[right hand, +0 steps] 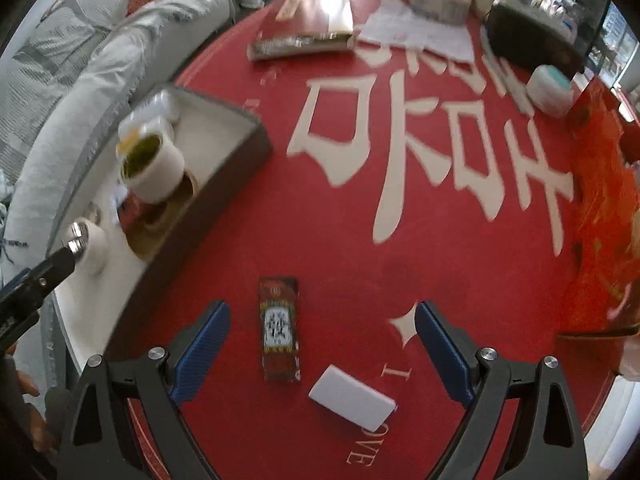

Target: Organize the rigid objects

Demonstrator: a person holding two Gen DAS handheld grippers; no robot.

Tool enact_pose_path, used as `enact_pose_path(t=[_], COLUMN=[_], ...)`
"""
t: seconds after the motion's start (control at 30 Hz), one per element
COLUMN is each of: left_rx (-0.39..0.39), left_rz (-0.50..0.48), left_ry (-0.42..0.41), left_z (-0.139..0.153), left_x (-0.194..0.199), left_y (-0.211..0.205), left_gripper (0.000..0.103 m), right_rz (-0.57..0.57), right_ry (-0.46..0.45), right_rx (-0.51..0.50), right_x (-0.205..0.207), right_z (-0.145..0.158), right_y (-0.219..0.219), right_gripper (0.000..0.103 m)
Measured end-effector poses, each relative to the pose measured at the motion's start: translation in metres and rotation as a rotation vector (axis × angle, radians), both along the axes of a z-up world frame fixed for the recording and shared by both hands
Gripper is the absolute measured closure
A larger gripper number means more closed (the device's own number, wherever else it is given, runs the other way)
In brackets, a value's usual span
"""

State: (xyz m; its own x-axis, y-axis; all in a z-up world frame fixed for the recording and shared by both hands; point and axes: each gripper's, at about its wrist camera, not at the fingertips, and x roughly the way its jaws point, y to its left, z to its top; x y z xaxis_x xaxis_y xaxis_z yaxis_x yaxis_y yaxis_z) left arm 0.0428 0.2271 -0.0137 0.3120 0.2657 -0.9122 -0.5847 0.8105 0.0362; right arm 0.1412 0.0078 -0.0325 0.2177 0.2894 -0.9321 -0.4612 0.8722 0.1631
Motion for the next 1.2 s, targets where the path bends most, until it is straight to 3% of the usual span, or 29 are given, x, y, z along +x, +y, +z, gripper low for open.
enact_pose_path(t=[0.2,0.23,0.27,0.3,0.37,0.43,0.73,0.8,0.83,0.87,0.93,1.07,1.2], left_rx=[-0.002,0.001,0.002,0.000,-0.004,0.002,0.012,0.013,0.013,0.011,-0.005,-0.003,0.055], left_rz=[-0.006,-0.004,-0.003,-0.001,0.001,-0.003,-0.110,-0.151,-0.175,-0.190,-0.245,-0.386,-0.608], left_ry=[0.020,0.022,0.022,0.023,0.022,0.023,0.016,0.011,0.009,0.008,0.006,0.037,0.013], left_z=[-0.004,-0.003,-0.003,-0.003,-0.003,-0.003,0.000,0.001,0.002,0.002,0.002,-0.008,-0.021], left_x=[-0.005,-0.006,-0.007,-0.008,-0.010,-0.011,-0.024,-0.026,-0.028,-0.028,-0.032,-0.031,-0.028], left_y=[-0.005,-0.004,-0.004,-0.004,-0.004,-0.005,-0.036,-0.049,-0.058,-0.065,-0.085,-0.132,-0.179], left_gripper=[0.000,0.000,0.000,0.000,0.000,0.000,0.000,0.000,0.000,0.000,0.000,0.000,0.000], right_rz=[0.099,0.110,0.124,0.128,0.172,0.216,0.497,0.527,0.502,0.450,0.311,0.066,-0.122], right_ry=[-0.016,-0.014,0.002,-0.006,-0.037,-0.033,-0.041,-0.050,-0.060,-0.068,-0.098,-0.056,0.021], right_rx=[-0.045,-0.056,-0.075,-0.095,-0.115,-0.109,-0.091,-0.071,-0.056,-0.047,-0.001,0.058,0.075], right_x=[-0.014,-0.015,-0.017,-0.019,-0.028,-0.036,-0.107,-0.120,-0.122,-0.120,-0.115,-0.105,-0.092], right_z=[-0.016,-0.019,-0.023,-0.024,-0.022,-0.021,-0.026,-0.026,-0.023,-0.019,-0.010,-0.010,-0.021], right_y=[0.029,0.034,0.038,0.040,0.045,0.047,0.012,-0.009,-0.021,-0.033,-0.063,-0.116,-0.158], right_gripper=[0.010,0.017,0.031,0.034,0.058,0.074,0.077,0.077,0.072,0.044,0.004,0.004,0.004])
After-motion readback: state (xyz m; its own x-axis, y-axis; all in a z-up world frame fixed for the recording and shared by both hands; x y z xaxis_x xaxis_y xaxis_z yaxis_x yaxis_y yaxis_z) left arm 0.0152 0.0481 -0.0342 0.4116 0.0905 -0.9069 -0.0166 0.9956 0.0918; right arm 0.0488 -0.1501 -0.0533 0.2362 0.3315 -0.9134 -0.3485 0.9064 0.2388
